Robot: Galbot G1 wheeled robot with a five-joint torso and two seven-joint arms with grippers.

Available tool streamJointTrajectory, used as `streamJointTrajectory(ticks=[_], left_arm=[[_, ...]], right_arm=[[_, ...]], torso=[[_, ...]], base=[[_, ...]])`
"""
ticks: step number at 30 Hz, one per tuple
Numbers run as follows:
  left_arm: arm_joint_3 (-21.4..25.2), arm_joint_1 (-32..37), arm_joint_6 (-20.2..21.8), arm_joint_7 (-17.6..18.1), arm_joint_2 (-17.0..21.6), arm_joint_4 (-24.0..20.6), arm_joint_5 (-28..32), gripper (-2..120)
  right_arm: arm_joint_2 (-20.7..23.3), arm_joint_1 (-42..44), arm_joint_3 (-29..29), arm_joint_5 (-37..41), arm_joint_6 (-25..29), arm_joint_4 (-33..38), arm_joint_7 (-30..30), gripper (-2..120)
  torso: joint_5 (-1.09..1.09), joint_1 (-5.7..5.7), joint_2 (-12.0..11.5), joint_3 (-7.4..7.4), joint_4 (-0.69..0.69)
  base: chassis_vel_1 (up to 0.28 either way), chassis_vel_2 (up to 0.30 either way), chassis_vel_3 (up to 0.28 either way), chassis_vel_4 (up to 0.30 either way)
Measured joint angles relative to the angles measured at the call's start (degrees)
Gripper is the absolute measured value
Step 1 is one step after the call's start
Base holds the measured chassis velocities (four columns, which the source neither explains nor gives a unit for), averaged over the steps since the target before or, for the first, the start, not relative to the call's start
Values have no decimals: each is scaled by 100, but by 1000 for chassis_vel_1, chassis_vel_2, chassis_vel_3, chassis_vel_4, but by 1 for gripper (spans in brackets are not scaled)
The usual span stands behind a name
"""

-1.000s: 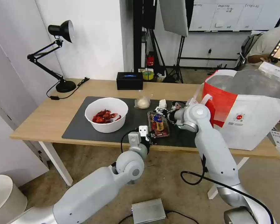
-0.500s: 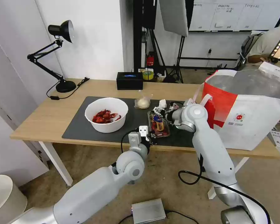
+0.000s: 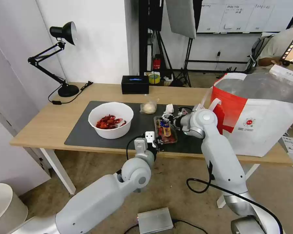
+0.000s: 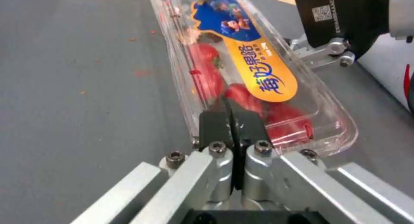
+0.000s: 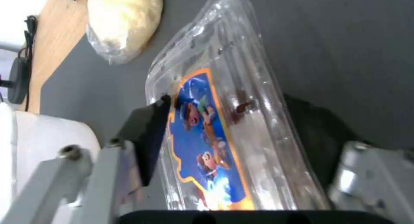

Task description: Pick up the trash from the table and place it into the takeout bag.

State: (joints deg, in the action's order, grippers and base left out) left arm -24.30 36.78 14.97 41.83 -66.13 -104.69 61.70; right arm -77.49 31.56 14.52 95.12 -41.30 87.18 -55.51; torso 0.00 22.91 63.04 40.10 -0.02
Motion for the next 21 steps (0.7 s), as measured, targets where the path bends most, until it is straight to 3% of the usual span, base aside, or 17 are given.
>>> streamJointTrajectory(ticks=[4,10,14,21], left_arm=[[-9,-2,-1,2,3,-7,-3,0],[-11,-8,-1,1,7,-10,-2,0],[-10,-5,0,8,6,-10,-5,0],[-3,-14,15,19,8,-19,-7,0]], right_arm=[[5,19,-2,80,0,0,-25,44],[4,27,2,141,-3,2,-52,28],[4,39,25,148,-2,25,-47,8],[16,45,32,162,-3,31,-55,0]], torso=[[1,1,-1,2,2],[1,2,-2,2,3],[0,1,-2,1,3],[0,1,-2,1,4]], base=[[0,0,0,0],[0,0,0,0],[0,0,0,0],[0,0,0,0]])
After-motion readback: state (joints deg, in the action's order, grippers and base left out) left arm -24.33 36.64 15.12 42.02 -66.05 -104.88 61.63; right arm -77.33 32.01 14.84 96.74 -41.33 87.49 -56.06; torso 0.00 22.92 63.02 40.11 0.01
